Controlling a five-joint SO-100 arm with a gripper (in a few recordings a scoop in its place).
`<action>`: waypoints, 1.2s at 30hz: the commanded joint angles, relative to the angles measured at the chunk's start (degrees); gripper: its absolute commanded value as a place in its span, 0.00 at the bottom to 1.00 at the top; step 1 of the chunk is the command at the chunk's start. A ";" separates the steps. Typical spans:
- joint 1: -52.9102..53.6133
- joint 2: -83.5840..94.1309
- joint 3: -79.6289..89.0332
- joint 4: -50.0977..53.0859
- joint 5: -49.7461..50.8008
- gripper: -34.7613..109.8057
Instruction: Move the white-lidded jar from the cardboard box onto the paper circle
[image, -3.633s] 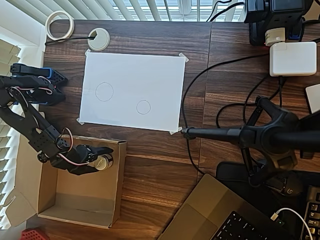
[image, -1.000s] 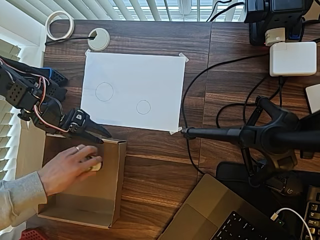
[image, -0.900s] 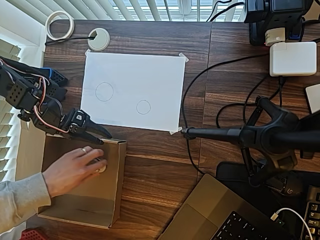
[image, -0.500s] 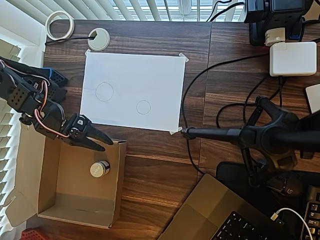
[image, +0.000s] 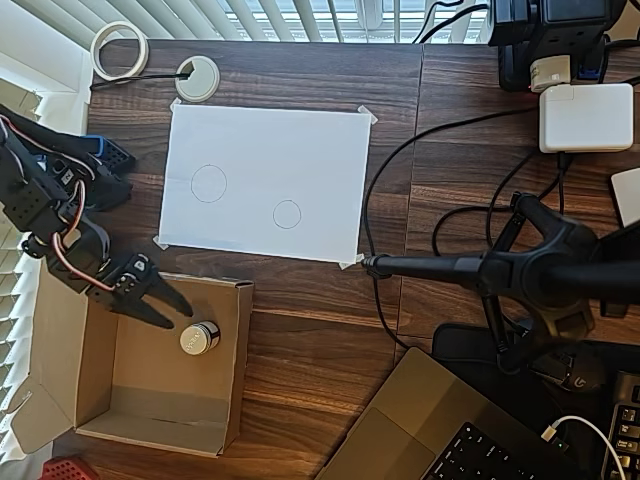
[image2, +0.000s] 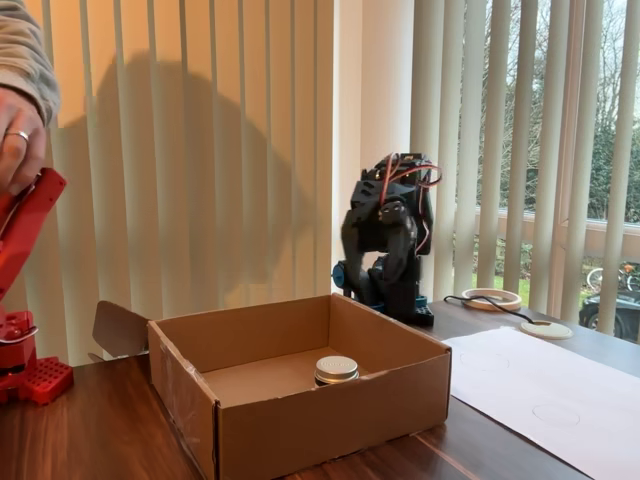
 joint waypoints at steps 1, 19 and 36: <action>3.96 -0.18 -5.10 0.88 -8.09 0.38; 5.80 -24.87 -21.18 4.04 -19.25 0.50; 5.89 -36.12 -27.69 7.73 -23.38 0.54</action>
